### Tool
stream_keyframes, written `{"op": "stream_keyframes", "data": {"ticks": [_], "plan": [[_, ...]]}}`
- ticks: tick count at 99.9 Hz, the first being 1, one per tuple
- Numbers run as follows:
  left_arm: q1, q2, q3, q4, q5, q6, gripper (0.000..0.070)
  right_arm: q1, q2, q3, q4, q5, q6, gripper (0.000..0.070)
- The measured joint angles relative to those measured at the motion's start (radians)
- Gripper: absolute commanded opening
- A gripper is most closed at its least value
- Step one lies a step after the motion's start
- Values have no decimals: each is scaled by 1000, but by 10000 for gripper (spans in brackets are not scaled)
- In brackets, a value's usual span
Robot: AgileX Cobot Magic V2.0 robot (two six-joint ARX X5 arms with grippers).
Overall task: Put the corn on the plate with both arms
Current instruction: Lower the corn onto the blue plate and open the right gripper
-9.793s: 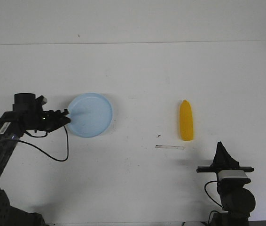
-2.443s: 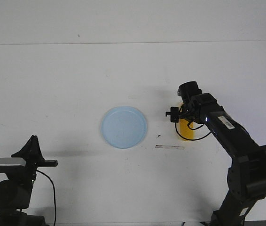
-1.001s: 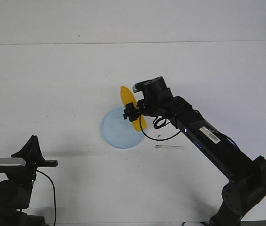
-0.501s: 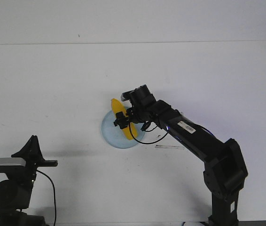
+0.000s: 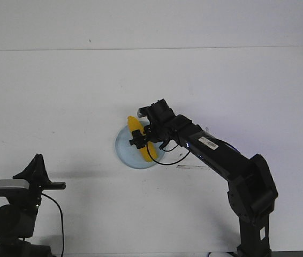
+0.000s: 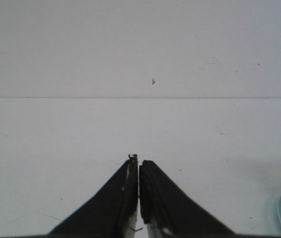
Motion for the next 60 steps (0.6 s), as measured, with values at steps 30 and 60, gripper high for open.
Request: {"op": "stream_keyframes", "data": {"ticks": [30, 60], "plan": [[0, 0, 0, 0, 0, 0, 1, 0, 2, 0, -12, 2, 6, 342], [0, 0, 0, 0, 0, 0, 1, 0, 2, 0, -34, 3, 8, 359]]}}
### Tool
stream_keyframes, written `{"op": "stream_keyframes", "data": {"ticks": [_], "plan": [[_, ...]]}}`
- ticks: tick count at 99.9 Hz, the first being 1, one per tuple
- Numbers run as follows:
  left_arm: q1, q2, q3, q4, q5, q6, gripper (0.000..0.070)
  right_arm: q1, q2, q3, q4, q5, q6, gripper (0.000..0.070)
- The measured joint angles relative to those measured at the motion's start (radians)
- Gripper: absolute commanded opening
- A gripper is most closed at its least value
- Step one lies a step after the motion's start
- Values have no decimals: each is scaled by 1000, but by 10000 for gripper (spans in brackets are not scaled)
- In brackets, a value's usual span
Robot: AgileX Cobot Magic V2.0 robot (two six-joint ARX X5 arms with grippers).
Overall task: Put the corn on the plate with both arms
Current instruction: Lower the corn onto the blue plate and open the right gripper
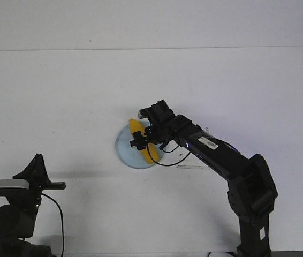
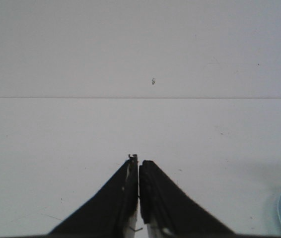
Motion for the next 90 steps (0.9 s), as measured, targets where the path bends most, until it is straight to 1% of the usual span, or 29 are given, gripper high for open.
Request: {"op": "stream_keyframes", "data": {"ticks": [9, 18, 24, 57, 62, 72, 77, 80, 84, 89, 90], "plan": [[0, 0, 0, 0, 0, 0, 1, 0, 0, 0, -3, 1, 0, 389], [0, 0, 0, 0, 0, 0, 1, 0, 0, 0, -3, 4, 0, 464], [0, 0, 0, 0, 0, 0, 1, 0, 0, 0, -3, 4, 0, 490], [0, 0, 0, 0, 0, 0, 1, 6, -2, 0, -11, 9, -2, 492], [0, 0, 0, 0, 0, 0, 1, 6, -13, 0, -11, 34, -7, 492], [0, 0, 0, 0, 0, 0, 1, 8, -74, 0, -18, 128, -23, 488], [0, 0, 0, 0, 0, 0, 1, 11, -119, 2, -19, 185, -31, 471], [0, 0, 0, 0, 0, 0, 1, 13, -145, 7, -23, 216, -37, 440], [0, 0, 0, 0, 0, 0, 1, 16, -180, 13, -26, 250, -46, 370], [0, 0, 0, 0, 0, 0, 1, 21, -213, 21, -33, 287, -59, 242], [0, 0, 0, 0, 0, 0, 1, 22, -219, 23, -35, 294, -63, 200]]}}
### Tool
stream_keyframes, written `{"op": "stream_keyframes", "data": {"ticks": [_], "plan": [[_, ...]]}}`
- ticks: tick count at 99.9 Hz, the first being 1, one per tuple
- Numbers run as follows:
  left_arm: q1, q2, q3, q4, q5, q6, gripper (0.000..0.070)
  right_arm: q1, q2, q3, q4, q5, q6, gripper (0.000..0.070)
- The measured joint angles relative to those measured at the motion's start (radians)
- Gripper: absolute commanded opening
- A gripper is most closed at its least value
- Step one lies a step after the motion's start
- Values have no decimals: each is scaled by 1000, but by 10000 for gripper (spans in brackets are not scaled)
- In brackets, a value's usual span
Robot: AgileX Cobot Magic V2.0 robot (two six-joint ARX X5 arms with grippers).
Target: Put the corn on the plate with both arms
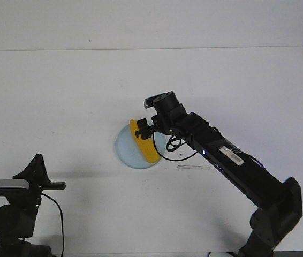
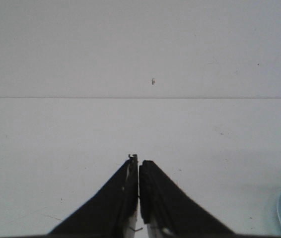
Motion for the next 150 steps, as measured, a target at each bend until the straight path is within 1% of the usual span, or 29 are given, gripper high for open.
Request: {"op": "stream_keyframes", "data": {"ticks": [1, 6, 10, 23, 30, 37, 53, 74, 89, 108, 118, 126, 140, 150], "plan": [[0, 0, 0, 0, 0, 0, 1, 2, -5, 1, -3, 5, -4, 186], [0, 0, 0, 0, 0, 0, 1, 7, -26, 2, -19, 35, -28, 64], [0, 0, 0, 0, 0, 0, 1, 12, -34, 2, -39, 58, -52, 1], [0, 0, 0, 0, 0, 0, 1, 18, -38, -1, -88, 140, -125, 1], [0, 0, 0, 0, 0, 0, 1, 18, -49, -9, -98, 180, -142, 1], [0, 0, 0, 0, 0, 0, 1, 14, -75, -28, -84, 204, -151, 1], [0, 0, 0, 0, 0, 0, 1, -13, -177, -141, 13, 206, -168, 1], [0, 0, 0, 0, 0, 0, 1, -82, -303, -374, 101, 204, -202, 1], [0, 0, 0, 0, 0, 0, 1, -169, -437, -528, 110, 204, -204, 1], [0, 0, 0, 0, 0, 0, 1, -333, -636, -692, 143, 204, -198, 1], [0, 0, 0, 0, 0, 0, 1, -428, -733, -787, 203, 206, -197, 1], [0, 0, 0, 0, 0, 0, 1, -504, -815, -877, 295, 204, -197, 1], [0, 0, 0, 0, 0, 0, 1, -581, -937, -1005, 441, 203, -197, 3], [0, 0, 0, 0, 0, 0, 1, -606, -1032, -1070, 531, 179, -197, 3]]}}
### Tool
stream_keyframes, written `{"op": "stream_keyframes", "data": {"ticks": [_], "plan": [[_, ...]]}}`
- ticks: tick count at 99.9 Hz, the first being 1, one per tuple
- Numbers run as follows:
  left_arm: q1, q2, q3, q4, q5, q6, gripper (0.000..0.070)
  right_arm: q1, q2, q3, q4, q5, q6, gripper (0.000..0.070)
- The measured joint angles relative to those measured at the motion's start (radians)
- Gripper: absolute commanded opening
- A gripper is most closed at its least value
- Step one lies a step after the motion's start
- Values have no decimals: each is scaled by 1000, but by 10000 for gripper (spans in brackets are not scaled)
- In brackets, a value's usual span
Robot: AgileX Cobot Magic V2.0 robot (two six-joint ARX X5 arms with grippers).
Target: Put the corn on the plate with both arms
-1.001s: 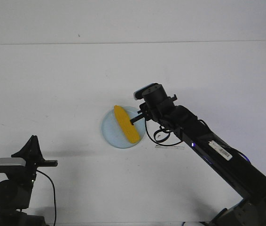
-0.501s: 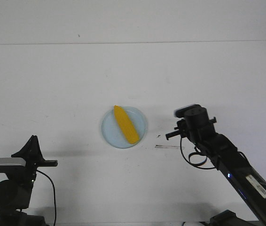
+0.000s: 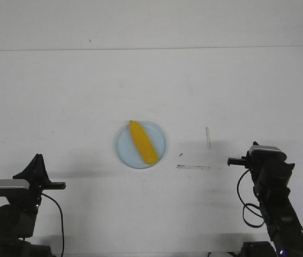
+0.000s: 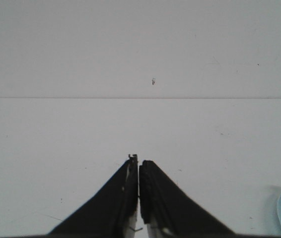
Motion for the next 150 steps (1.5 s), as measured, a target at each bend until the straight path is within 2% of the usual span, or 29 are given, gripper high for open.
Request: {"op": "stream_keyframes", "data": {"ticks": [9, 41, 66, 150], "plan": [[0, 0, 0, 0, 0, 0, 1, -12, -85, -31, 40, -3, 0, 3], [0, 0, 0, 0, 0, 0, 1, -14, -331, -45, 6, -3, 0, 3], [0, 0, 0, 0, 0, 0, 1, -14, -442, -45, 6, -3, 0, 3], [0, 0, 0, 0, 0, 0, 1, -14, -470, -45, 7, -2, 0, 3]]}}
